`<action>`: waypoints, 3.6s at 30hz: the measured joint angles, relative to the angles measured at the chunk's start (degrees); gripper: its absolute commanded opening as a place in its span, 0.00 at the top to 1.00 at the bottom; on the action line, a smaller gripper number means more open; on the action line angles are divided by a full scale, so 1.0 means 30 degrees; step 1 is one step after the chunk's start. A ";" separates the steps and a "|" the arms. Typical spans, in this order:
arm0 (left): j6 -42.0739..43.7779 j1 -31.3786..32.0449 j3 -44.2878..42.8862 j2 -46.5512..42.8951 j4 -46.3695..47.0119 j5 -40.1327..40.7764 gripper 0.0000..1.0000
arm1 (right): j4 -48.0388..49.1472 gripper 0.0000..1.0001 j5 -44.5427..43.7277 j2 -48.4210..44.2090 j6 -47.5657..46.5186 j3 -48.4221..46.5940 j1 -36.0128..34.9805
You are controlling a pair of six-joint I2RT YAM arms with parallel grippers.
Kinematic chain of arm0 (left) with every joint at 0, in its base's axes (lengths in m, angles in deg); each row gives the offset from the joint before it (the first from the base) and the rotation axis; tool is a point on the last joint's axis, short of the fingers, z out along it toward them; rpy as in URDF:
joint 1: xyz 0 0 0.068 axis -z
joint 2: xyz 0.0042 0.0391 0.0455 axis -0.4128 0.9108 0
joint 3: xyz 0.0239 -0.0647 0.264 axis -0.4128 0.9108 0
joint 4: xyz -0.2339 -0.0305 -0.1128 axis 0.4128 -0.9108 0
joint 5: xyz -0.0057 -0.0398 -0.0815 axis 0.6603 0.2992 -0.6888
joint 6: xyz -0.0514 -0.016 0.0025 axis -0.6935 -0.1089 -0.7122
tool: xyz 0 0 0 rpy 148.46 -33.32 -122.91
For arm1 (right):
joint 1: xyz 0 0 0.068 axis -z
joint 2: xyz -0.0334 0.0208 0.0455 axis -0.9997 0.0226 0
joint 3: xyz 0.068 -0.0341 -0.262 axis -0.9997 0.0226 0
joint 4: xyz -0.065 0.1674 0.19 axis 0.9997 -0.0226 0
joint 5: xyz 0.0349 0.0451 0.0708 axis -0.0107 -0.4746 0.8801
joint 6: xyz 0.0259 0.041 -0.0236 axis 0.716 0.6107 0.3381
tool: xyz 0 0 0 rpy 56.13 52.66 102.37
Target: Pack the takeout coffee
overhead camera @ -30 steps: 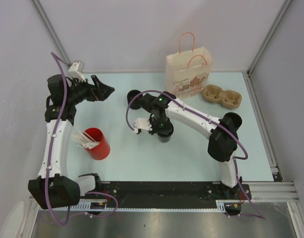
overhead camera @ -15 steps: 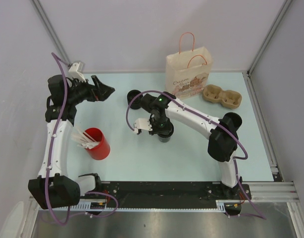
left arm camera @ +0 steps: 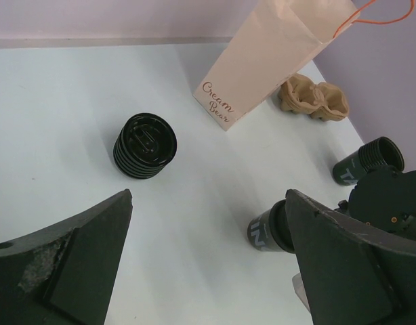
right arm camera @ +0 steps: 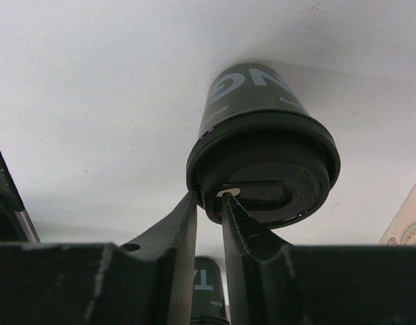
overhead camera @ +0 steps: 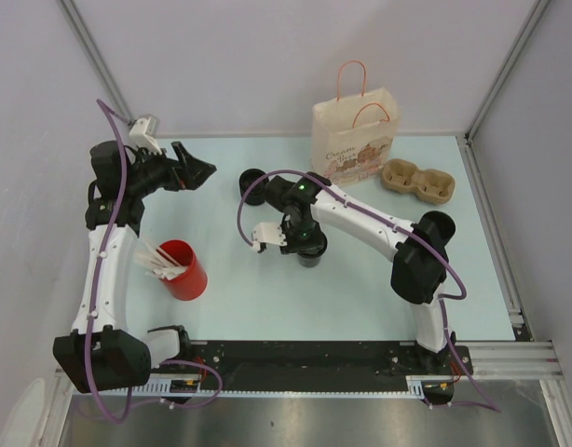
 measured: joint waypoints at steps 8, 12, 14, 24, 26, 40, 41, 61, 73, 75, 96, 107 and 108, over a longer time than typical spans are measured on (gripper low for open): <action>-0.0015 0.0000 0.0015 0.0000 0.0102 -0.0007 0.01 | -0.0029 0.55 0.0000 0.0000 0.0044 -0.0430 0.0000; -0.0015 0.0000 0.0015 0.0000 0.0102 -0.0007 0.01 | -0.0066 0.40 0.0073 -0.0007 0.0102 -0.1173 0.0007; -0.0015 0.0000 0.0015 0.0000 0.0109 -0.0007 0.01 | -0.0058 0.37 0.0197 -0.0022 0.0204 -0.1617 0.0022; 0.0481 0.0692 -0.0809 0.0568 -0.1129 0.0211 0.01 | -0.0007 0.08 0.2521 -0.1836 0.2470 -0.2259 0.2455; 0.1078 0.1647 -0.1719 0.1122 -0.1836 0.0714 0.00 | 0.0240 0.00 0.3628 -0.2703 0.3359 -0.1763 0.4146; 0.5566 0.9755 -0.5399 0.4648 -0.4022 0.3570 0.01 | 1.0098 0.00 1.0025 -1.1613 1.2823 0.9653 1.2539; 0.5697 1.0149 -0.4969 0.4714 -0.3840 0.3555 0.00 | 1.0703 0.00 1.0579 -1.1774 1.3260 0.9872 1.2655; 0.4597 1.1497 0.0743 0.6739 -0.0801 0.2667 0.01 | 1.6043 0.04 1.5293 -0.6470 1.7697 1.2014 1.1846; 0.4881 1.1497 0.0889 0.6812 -0.1122 0.2346 0.01 | 1.7107 0.06 1.5650 -0.5464 1.8229 1.2458 1.0236; 0.4911 1.1504 0.0707 0.6987 -0.1173 0.2266 0.00 | 1.7165 0.07 1.5511 -0.5187 1.8251 1.2466 1.0091; 0.4860 1.2262 0.0656 0.8357 -0.0991 0.1851 0.01 | 1.7187 0.25 1.5132 -0.3752 1.8367 1.2488 0.9508; 0.4881 1.2713 0.0590 0.9369 -0.1275 0.2331 0.01 | 1.7274 0.42 1.5103 -0.3570 1.8396 1.2488 0.9413; 0.4889 1.2728 0.0539 0.9406 -0.1319 0.2419 0.01 | 1.7333 0.42 1.5183 -0.3534 1.8411 1.2488 0.9413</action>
